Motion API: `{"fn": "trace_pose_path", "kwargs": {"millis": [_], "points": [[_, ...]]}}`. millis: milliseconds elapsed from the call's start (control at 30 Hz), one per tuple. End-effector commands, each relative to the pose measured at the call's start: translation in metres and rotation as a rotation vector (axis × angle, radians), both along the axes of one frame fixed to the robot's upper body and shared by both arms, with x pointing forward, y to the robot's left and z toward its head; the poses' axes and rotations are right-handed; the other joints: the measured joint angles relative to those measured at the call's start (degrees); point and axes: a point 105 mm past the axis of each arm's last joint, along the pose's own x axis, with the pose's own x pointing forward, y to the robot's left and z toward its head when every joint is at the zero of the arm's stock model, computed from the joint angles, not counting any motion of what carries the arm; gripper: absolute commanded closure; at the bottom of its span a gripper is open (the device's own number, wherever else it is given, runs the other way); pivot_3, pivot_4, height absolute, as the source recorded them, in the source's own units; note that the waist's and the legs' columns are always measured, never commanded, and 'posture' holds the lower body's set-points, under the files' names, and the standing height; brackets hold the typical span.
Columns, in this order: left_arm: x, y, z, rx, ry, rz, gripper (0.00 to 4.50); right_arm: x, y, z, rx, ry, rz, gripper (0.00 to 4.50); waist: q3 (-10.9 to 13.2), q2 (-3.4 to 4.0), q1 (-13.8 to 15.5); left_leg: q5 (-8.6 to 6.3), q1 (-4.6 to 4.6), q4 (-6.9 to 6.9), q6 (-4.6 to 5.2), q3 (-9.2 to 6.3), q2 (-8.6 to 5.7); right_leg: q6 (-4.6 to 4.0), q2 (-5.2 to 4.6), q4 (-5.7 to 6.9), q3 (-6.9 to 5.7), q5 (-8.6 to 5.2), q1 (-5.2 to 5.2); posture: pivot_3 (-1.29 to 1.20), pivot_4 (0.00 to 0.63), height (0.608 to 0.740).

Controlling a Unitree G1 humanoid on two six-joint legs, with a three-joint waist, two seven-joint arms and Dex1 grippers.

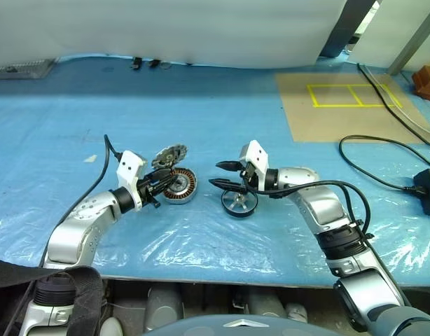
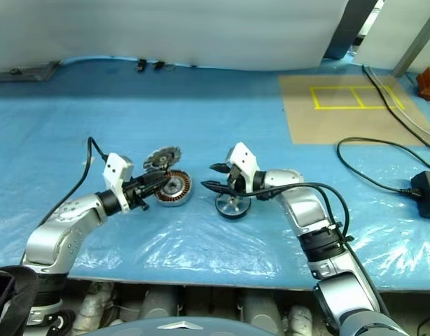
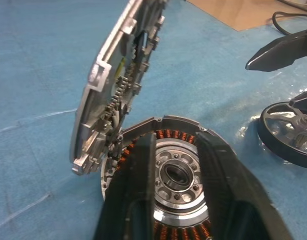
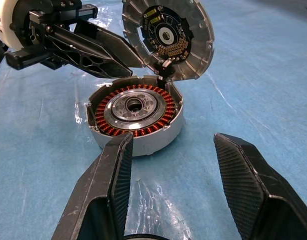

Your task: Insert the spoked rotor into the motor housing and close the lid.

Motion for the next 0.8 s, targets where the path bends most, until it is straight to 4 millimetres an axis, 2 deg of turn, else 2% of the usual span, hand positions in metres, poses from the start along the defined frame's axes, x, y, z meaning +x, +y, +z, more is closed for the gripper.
{"fn": "trace_pose_path", "kwargs": {"millis": [33, 233, 533, 800], "points": [[0.002, -0.008, 0.004, 0.026, -0.044, -0.017, 4.40, 0.000, 0.003, 0.012, 0.021, -0.053, 0.017, 1.89, 0.00, 0.00, 0.00, 0.00, 0.00, 0.00, 0.00, 0.00, 0.00, 0.00, 0.00, 0.00, 0.00, 0.00, 0.00, 0.00, 0.150, 0.740], [0.008, -0.016, 0.002, 0.071, -0.066, -0.019, 4.46, 0.000, 0.004, 0.012, 0.020, -0.056, 0.010, 1.89, 0.00, 0.00, 0.01, 0.00, 0.00, 0.00, 0.00, -0.01, 0.00, 0.00, 0.00, 0.00, -0.01, 0.00, 0.00, 0.00, 0.150, 0.740], [0.007, -0.019, -0.006, 0.116, -0.052, -0.037, 4.46, 0.001, 0.002, 0.011, 0.017, -0.057, 0.002, 1.89, 0.00, 0.00, -0.03, 0.00, -0.01, -0.02, 0.00, -0.01, 0.00, 0.00, 0.00, 0.00, -0.01, 0.00, -0.01, 0.00, 0.150, 0.740], [-0.001, -0.008, -0.009, 0.125, -0.031, -0.013, 4.46, 0.002, 0.002, 0.012, 0.017, -0.056, 0.003, 1.89, 0.00, 0.00, -0.04, 0.00, -0.01, -0.03, 0.00, -0.01, 0.01, 0.00, 0.00, -0.02, -0.01, 0.00, -0.02, 0.00, 0.150, 0.740]]}}
